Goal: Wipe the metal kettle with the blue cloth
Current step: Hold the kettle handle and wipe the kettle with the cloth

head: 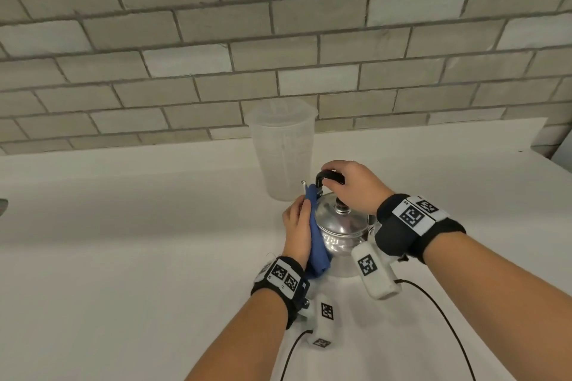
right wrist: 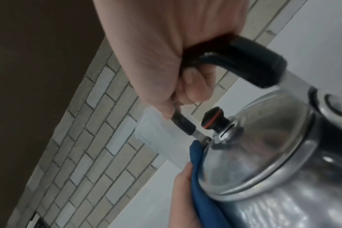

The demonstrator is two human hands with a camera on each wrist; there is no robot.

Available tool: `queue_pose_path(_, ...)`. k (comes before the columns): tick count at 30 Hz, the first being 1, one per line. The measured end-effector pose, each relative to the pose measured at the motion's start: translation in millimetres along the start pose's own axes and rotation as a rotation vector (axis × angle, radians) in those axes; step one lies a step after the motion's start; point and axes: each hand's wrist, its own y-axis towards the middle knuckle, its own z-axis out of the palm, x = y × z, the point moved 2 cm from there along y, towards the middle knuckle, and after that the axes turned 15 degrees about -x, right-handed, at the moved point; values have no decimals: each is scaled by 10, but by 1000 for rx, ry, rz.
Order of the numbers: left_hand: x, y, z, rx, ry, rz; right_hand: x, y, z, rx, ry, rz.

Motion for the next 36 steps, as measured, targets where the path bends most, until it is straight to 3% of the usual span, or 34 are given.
queue_pose_path(3, 89, -22, 8, -49, -54, 1, 3, 31, 62, -45, 33, 91)
queue_pose_path(7, 6, -84, -57, -82, -81, 44, 1, 56, 139, -168, 273, 369)
queue_pose_path(11, -30, -28, -110, -93, -16, 64, -6, 48, 119, -92, 552, 577)
queue_pose_path(13, -12, -22, -128, -74, -13, 51, -68, 64, 2, 49, 558, 461)
queue_pose_path(15, 5, -10, -144, -65, -32, 41, -133, 104, -134, 207, 215, 126)
queue_pose_path(18, 42, 27, -138, -79, -64, 11, -149, 118, -200, 271, -276, -356)
queue_pose_path(22, 88, 44, -108, -113, -66, -14, 56, 27, 1, 304, -259, -608)
queue_pose_path(25, 68, 76, -115, -135, -61, -25, 98, -1, 173, 188, -262, -596)
queue_pose_path(28, 79, 111, -142, -148, -51, -47, 65, -49, 348, -10, -231, -415)
queue_pose_path(31, 95, 106, -161, -159, -59, -51, 142, -87, 499, -144, -405, -242)
queue_pose_path(33, 92, 98, -171, -157, -74, -67, 197, -37, 486, -63, -491, -207)
queue_pose_path(36, 60, 95, -187, -148, -118, -122, 200, 107, 267, 284, -470, -244)
